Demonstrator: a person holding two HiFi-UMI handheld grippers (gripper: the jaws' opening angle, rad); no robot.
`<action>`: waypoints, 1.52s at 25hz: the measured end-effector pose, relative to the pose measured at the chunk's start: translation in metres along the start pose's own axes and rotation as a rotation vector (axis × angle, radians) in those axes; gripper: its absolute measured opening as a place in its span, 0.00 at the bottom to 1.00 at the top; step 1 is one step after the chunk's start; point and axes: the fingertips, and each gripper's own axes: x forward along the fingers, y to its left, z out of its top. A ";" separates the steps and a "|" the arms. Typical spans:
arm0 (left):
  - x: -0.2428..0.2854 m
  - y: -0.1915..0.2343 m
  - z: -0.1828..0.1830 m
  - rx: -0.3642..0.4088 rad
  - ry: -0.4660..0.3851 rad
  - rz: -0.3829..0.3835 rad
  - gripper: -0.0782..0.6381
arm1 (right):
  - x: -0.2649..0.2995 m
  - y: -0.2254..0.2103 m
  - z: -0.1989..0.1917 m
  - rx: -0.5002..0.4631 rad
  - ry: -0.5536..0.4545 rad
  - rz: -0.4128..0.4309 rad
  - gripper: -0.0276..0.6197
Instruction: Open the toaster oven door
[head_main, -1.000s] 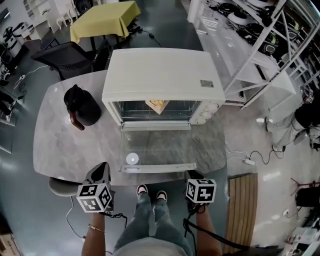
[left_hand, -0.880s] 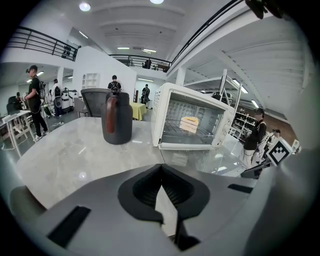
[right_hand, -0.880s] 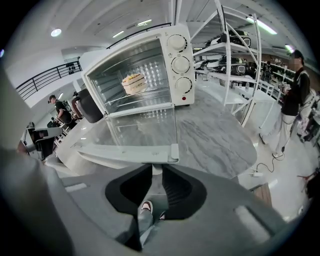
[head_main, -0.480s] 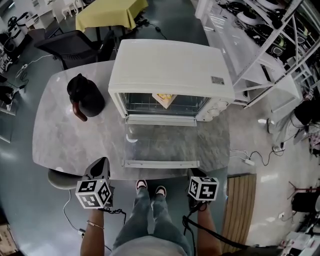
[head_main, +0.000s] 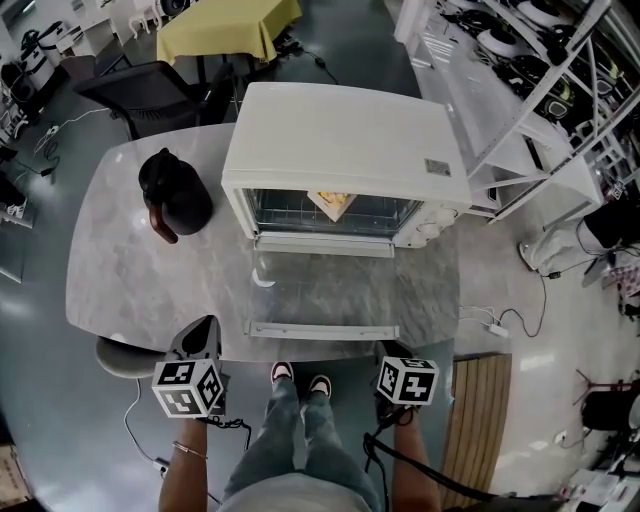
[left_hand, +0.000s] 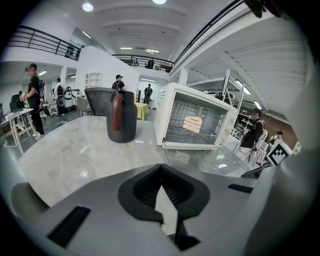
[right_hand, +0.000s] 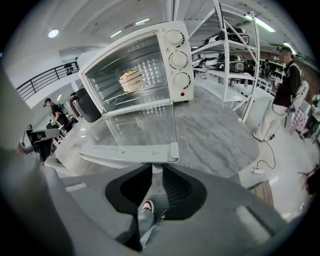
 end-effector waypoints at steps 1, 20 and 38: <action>0.000 -0.001 0.001 0.002 -0.001 -0.001 0.12 | 0.000 0.000 0.000 0.005 0.002 0.004 0.15; 0.006 -0.033 0.048 0.025 -0.074 -0.059 0.12 | -0.054 -0.019 0.033 0.010 -0.085 -0.038 0.14; -0.032 -0.092 0.210 0.152 -0.406 -0.144 0.12 | -0.173 0.025 0.229 -0.176 -0.585 -0.001 0.05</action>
